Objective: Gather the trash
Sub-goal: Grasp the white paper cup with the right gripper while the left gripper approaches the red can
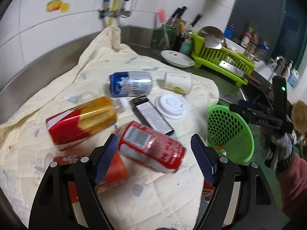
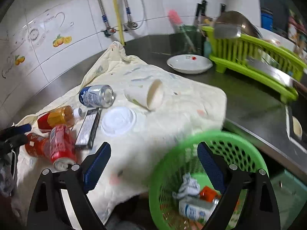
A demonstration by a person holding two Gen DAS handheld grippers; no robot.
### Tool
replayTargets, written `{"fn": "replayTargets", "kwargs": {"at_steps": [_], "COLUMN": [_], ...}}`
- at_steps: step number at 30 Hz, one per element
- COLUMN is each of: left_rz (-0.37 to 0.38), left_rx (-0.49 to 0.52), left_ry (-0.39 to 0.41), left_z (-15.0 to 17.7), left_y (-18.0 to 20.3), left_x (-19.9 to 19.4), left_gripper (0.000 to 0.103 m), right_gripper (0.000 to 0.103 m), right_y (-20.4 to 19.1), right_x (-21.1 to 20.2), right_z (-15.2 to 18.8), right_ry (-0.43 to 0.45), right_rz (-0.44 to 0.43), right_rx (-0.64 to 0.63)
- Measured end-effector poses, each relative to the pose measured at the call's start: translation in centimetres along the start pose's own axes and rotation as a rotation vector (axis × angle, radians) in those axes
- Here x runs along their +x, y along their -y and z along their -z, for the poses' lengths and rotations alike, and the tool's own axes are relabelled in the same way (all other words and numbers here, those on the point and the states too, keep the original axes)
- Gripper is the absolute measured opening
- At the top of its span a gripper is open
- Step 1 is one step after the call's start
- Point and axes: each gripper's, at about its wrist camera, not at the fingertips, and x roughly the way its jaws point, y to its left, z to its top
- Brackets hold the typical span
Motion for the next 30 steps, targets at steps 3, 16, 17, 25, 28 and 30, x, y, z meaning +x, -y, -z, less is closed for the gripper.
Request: {"fn": "replayTargets", "kwargs": {"at_steps": [3, 16, 17, 25, 28, 30], "left_rz": [-0.022, -0.048, -0.051, -0.083, -0.080, -0.069], "left_rx": [-0.032, -0.125, -0.127, -0.165, -0.197, -0.226], "left_ry": [-0.016, -0.055, -0.058, -0.087, -0.100, -0.105], "left_z": [0.4, 1.1, 1.1, 1.0, 1.0, 1.0], "left_y": [-1.0, -2.9, -2.8, -2.5, -2.3, -2.1], "left_x": [0.4, 1.3, 1.4, 2.2, 2.5, 2.7], "left_gripper": [0.078, 0.079, 0.079, 0.079, 0.079, 0.079], "right_gripper": [0.088, 0.089, 0.089, 0.089, 0.089, 0.087], "right_y": [-0.8, -3.3, -3.6, -5.5, -5.7, -5.7], "right_x": [2.0, 10.3, 11.2, 17.3, 19.0, 19.6], "right_z": [-1.8, -10.4, -10.8, -11.7, -11.7, -11.7], "right_ry": [-0.002, -0.149, -0.177, -0.334, -0.382, -0.409], "right_rz": [-0.007, -0.072, -0.079, -0.047, -0.020, -0.005], "right_rx": [-0.041, -0.394, -0.433, -0.651, -0.696, -0.716]}}
